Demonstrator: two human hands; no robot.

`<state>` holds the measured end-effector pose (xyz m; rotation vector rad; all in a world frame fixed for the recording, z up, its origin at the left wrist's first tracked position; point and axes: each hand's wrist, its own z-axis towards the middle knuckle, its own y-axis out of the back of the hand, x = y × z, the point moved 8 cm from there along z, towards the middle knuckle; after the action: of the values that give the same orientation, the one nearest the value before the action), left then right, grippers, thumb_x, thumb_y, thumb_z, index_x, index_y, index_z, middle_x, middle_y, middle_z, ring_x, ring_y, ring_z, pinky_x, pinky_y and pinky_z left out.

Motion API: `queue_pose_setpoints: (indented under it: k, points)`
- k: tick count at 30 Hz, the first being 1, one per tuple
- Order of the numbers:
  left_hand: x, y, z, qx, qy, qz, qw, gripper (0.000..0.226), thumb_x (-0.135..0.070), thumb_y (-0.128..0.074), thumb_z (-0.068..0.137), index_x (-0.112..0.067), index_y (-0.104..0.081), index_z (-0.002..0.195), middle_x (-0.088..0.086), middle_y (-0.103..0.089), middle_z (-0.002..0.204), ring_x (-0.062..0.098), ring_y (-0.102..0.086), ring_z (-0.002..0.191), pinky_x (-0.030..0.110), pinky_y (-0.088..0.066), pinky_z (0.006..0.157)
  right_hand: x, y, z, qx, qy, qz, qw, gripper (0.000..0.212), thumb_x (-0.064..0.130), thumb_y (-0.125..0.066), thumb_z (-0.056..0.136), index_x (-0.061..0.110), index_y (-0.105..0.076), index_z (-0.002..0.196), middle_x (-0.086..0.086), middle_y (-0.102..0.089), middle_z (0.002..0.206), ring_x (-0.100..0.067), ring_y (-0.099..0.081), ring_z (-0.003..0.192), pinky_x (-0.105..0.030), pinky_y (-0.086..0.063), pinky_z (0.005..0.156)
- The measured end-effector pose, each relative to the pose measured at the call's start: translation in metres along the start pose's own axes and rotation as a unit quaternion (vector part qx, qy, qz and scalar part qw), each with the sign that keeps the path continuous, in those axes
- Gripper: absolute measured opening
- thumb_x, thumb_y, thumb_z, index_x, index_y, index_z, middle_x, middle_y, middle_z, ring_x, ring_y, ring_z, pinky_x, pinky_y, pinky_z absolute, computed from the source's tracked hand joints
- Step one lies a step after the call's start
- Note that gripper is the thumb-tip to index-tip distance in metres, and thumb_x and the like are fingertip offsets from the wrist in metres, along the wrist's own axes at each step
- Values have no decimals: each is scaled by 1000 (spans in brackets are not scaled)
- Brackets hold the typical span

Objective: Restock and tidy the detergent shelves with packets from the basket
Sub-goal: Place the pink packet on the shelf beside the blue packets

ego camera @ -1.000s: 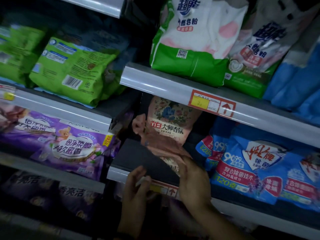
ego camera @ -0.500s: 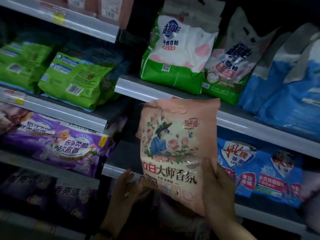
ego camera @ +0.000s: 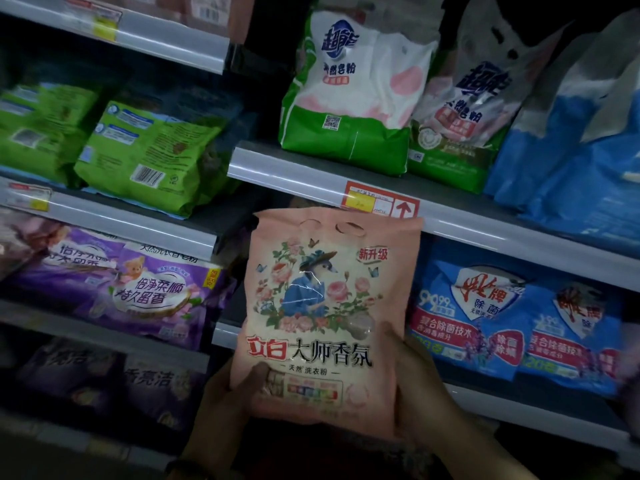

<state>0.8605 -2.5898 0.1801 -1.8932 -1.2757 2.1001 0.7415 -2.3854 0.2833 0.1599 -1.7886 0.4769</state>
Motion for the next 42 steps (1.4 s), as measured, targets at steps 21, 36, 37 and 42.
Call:
queue_pose_setpoints:
  k: [21,36,37,42]
  points:
    - [-70,-26,152,-26,-48,340,939,25,-14,-77,92,-18,-73,116,-3,-80,104,16,-75,98,32,-59,85,3,-6,136,-12,147,-210,966,54,-7,-81,85,29,-66,124,11,-79,109,-1,-76,96,-20,-62,70]
    - [-45,-43,216,-156,-103,563,805,50,-21,-76,89,-6,-50,130,25,-47,136,46,-55,116,49,-50,98,-27,0,218,-85,154,-458,872,72,4,-67,88,23,-43,154,-2,-63,136,-20,-65,120,-29,-56,99]
    - [-44,-44,212,-152,-94,566,805,51,-20,-74,91,-7,-48,132,25,-45,138,46,-54,119,49,-49,99,-26,3,215,-84,153,-466,867,73,6,-68,89,22,-43,156,-2,-62,138,-20,-63,123,-26,-53,101]
    - [-50,-65,183,-102,-106,615,775,49,-17,-74,87,-14,-54,131,20,-52,134,43,-56,121,47,-49,103,-13,8,190,-68,161,-481,859,62,14,-69,89,24,-50,147,0,-65,132,-17,-66,117,-35,-58,99]
